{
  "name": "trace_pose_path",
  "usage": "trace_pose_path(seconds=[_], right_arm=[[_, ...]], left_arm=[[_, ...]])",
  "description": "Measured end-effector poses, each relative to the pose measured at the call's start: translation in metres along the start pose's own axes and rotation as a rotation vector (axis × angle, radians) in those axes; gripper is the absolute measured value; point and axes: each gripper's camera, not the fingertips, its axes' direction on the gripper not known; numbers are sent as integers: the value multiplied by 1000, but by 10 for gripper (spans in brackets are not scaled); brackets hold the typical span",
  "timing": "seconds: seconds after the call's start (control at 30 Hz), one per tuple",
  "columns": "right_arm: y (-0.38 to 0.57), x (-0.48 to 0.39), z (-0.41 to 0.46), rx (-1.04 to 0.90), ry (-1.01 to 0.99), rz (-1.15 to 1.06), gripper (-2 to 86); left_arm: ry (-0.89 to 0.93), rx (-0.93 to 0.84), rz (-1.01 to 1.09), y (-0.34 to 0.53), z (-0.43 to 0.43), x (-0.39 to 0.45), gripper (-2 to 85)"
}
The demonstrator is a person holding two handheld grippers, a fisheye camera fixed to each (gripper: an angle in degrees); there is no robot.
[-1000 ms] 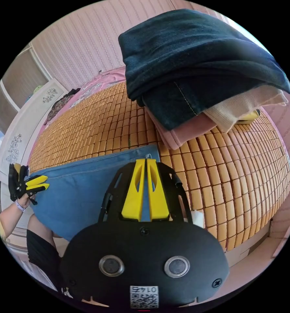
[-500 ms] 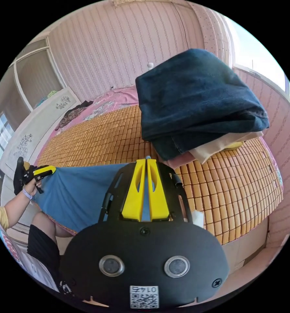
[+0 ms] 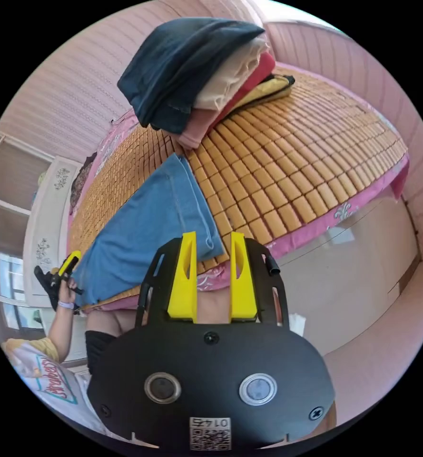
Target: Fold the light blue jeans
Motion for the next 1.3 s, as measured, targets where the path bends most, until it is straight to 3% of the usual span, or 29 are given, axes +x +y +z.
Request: trace_pose_path(seconds=[0.07, 0.3, 0.43, 0.5, 0.6, 0.67, 0.8, 0.87, 1.07, 1.13, 1.3], right_arm=[[1, 8, 13, -59, -109, 29, 32], [-32, -38, 0, 11, -147, -189, -1], [-27, -51, -8, 97, 6, -251, 2], [-22, -30, 20, 34, 95, -178, 7], [-11, -4, 62, -4, 130, -43, 34], [0, -2, 66, 125, 113, -18, 82], [-4, -7, 105, 78, 67, -53, 101], [-5, -23, 124, 62, 149, -152, 89], [-9, -56, 163, -51, 262, -382, 16], [-7, -65, 161, -9, 298, -425, 11], [-1, -47, 168, 71, 308, -291, 20]], left_arm=[[73, 0, -27, 12, -4, 10, -10], [223, -74, 30, 34, 4, 49, -10], [251, -90, 63, 34, 7, 55, -10], [284, -135, 72, 37, 18, 54, -10], [272, -185, 80, 43, 32, 53, -10], [256, -204, 77, 46, 34, 50, -10], [231, -213, 89, 55, 33, 44, -10], [203, -237, 97, 60, 37, 40, -10], [207, -184, 72, 80, 30, 21, -10], [205, -178, 60, 85, 26, 16, -10], [435, -43, -16, 99, 3, 0, -10]])
